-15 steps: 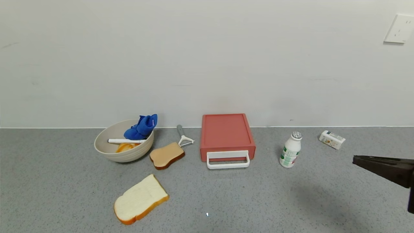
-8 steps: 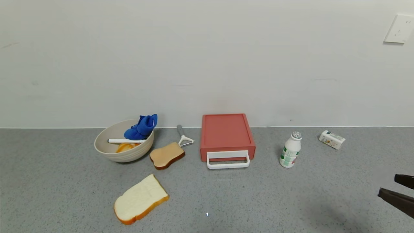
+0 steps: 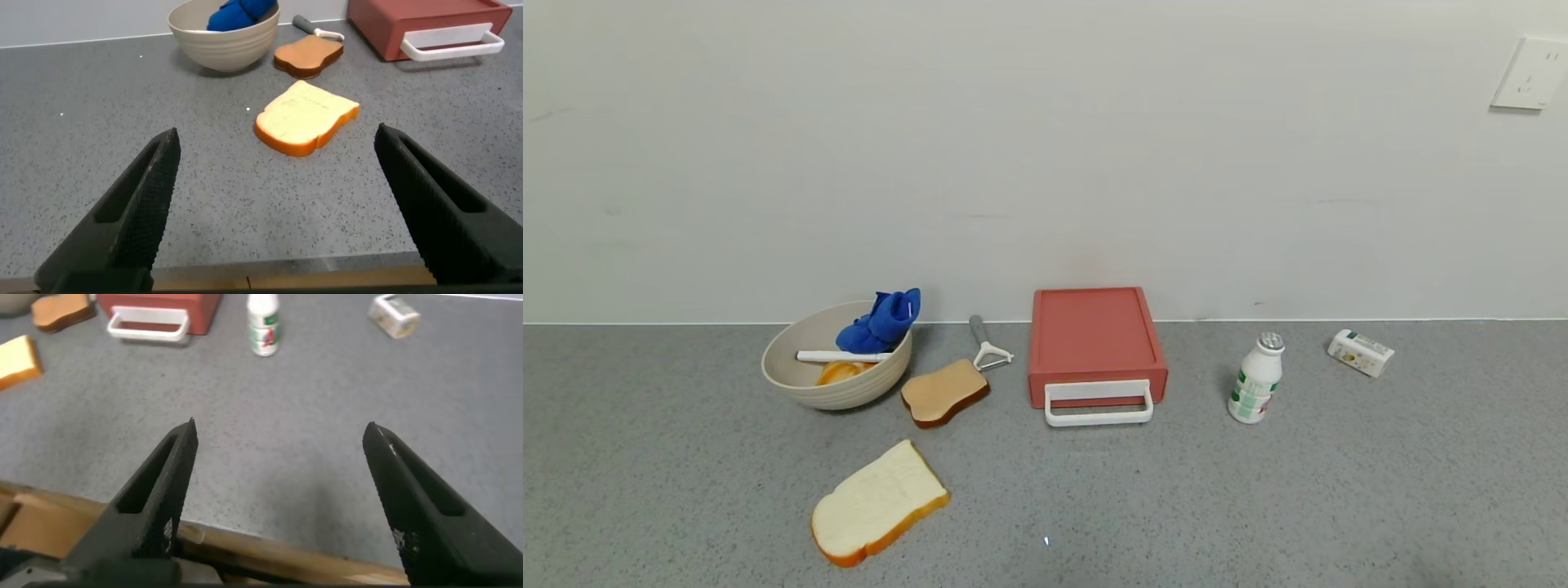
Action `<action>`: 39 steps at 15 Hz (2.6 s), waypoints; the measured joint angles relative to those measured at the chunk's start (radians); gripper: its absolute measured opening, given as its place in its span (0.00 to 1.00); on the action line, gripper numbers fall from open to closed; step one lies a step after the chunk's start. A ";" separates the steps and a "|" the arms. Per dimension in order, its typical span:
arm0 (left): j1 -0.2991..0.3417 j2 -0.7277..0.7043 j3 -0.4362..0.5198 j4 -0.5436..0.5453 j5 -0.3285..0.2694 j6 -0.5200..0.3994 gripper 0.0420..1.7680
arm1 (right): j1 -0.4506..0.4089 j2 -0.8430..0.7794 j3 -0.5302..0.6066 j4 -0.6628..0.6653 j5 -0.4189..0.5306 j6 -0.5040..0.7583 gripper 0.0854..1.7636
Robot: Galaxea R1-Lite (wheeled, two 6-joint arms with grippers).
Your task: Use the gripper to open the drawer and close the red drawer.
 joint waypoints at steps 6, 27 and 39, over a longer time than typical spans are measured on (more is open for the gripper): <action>0.000 0.000 0.000 0.001 0.000 0.000 0.97 | -0.138 -0.278 -0.017 0.138 -0.065 -0.007 0.91; 0.000 0.000 0.000 0.001 0.003 -0.003 0.97 | -0.150 -0.495 0.581 -0.385 -0.033 -0.046 0.96; 0.000 0.000 0.000 -0.004 -0.010 0.007 0.97 | -0.151 -0.495 0.581 -0.386 -0.035 -0.046 0.96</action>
